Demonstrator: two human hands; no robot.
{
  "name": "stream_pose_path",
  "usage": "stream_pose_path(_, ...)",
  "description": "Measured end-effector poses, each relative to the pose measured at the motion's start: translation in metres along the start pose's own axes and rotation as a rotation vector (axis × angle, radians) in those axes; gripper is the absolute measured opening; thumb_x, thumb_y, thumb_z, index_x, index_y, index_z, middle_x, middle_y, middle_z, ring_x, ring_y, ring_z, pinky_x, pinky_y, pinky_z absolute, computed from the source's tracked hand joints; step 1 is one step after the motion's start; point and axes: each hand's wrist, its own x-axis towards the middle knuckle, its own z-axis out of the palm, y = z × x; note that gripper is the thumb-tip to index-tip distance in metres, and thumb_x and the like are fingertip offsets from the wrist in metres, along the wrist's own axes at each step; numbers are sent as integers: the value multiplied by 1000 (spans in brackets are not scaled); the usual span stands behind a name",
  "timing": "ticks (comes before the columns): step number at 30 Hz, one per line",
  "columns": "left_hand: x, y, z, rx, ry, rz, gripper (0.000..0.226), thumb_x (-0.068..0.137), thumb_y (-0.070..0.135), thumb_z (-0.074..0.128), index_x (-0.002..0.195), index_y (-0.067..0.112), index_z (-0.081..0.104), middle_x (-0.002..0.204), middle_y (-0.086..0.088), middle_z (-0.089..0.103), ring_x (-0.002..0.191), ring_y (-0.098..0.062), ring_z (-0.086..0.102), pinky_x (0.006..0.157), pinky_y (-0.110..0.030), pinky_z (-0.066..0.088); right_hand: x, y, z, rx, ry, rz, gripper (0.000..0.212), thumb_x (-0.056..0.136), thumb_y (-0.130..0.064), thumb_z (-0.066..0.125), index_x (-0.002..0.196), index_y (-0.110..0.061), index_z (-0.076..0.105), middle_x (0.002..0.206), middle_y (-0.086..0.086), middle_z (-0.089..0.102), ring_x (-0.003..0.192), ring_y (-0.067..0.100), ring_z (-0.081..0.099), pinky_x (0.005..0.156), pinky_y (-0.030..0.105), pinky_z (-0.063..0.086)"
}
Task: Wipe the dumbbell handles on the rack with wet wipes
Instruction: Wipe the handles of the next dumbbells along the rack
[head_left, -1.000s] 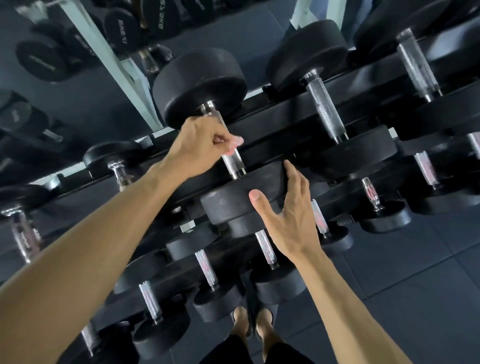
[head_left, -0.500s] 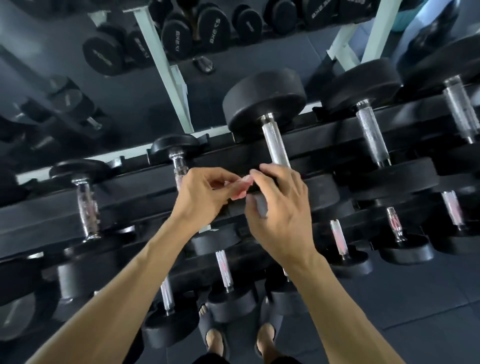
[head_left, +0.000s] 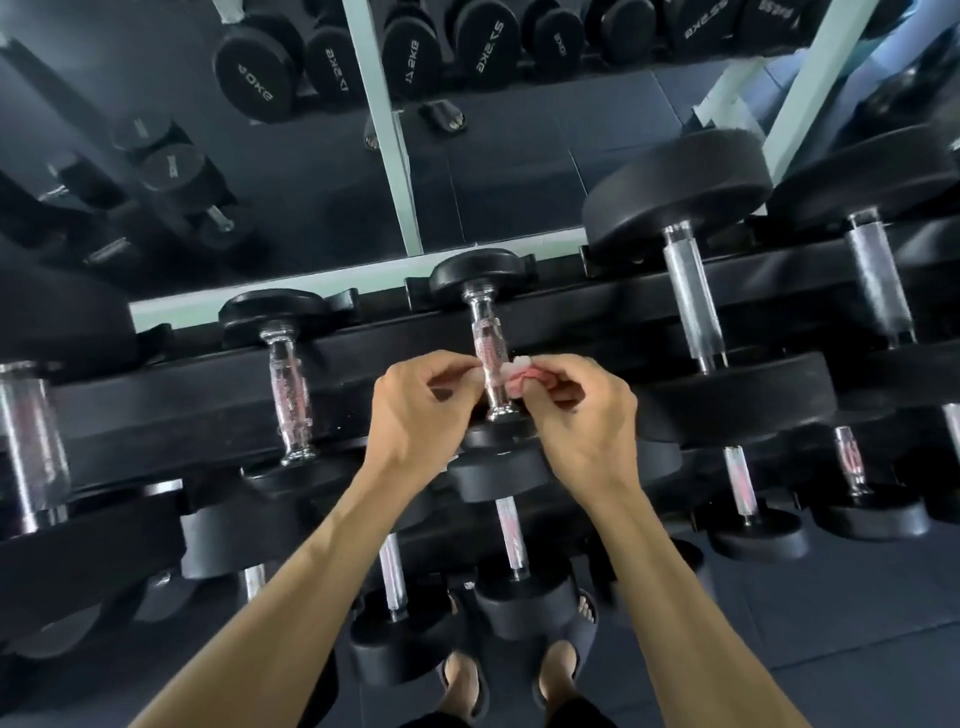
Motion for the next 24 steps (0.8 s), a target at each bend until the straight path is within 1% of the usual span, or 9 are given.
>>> stream_pose_path(2,-3,-13,5,71,84,-2,17,91,24,67,80,37,66,87,16,68,83,4,64,78,-18,51,5,5,-1,4,47,27,23,88,2,65,95,-17,75,89,-10,76,88,8,71,83,23,55)
stream_pose_path(4,-5,-25,17,79,93,-13,9,92,28,65,84,30,62,91,13,63,88,2,60,79,-21,46,14,10,-4,-2,59,46,22,91,4,62,98,-13,73,90,-10,76,87,5,71,82,18,54)
stream_pose_path(6,-4,-36,33,41,101,-50,10,92,30,63,88,22,58,92,9,60,89,-1,57,78,-23,41,24,16,-7,-18,42,71,21,91,4,61,98,-12,73,88,-10,76,85,2,71,80,14,53)
stream_pose_path(8,-3,-47,51,15,116,-113,21,87,41,58,87,21,53,88,7,58,84,-10,55,77,-30,42,38,25,-6,-27,6,109,19,91,3,64,97,-12,74,86,-11,76,84,0,71,82,18,56)
stream_pose_path(11,-6,-64,73,140,157,-39,31,84,52,40,82,20,43,77,10,47,76,-16,45,76,-35,37,63,36,-1,-30,-41,115,17,90,0,66,96,-12,76,87,-7,77,86,4,73,87,29,59)
stream_pose_path(15,-3,-75,83,206,242,32,29,89,47,29,81,20,37,76,6,45,75,-15,41,76,-30,27,104,39,16,-13,-52,54,15,89,-4,69,95,-13,78,87,-9,77,85,0,72,88,29,58)
stream_pose_path(18,-1,-78,85,220,276,66,24,88,42,29,80,20,37,75,8,43,73,-13,39,73,-29,24,121,48,25,-33,-38,49,9,84,-12,78,86,-22,76,79,-14,73,76,-4,68,82,28,59)
stream_pose_path(21,1,-80,85,227,268,86,24,88,41,29,79,21,37,75,9,42,72,-14,38,71,-30,25,117,53,32,-6,-167,70,8,83,-13,80,88,-18,77,84,-9,75,80,2,70,80,24,58)
stream_pose_path(24,2,-83,84,217,260,102,25,88,40,28,79,19,38,74,8,41,71,-16,39,70,-32,29,115,54,36,86,-174,76,15,83,-9,78,87,-24,76,84,-12,74,81,0,69,78,17,55)
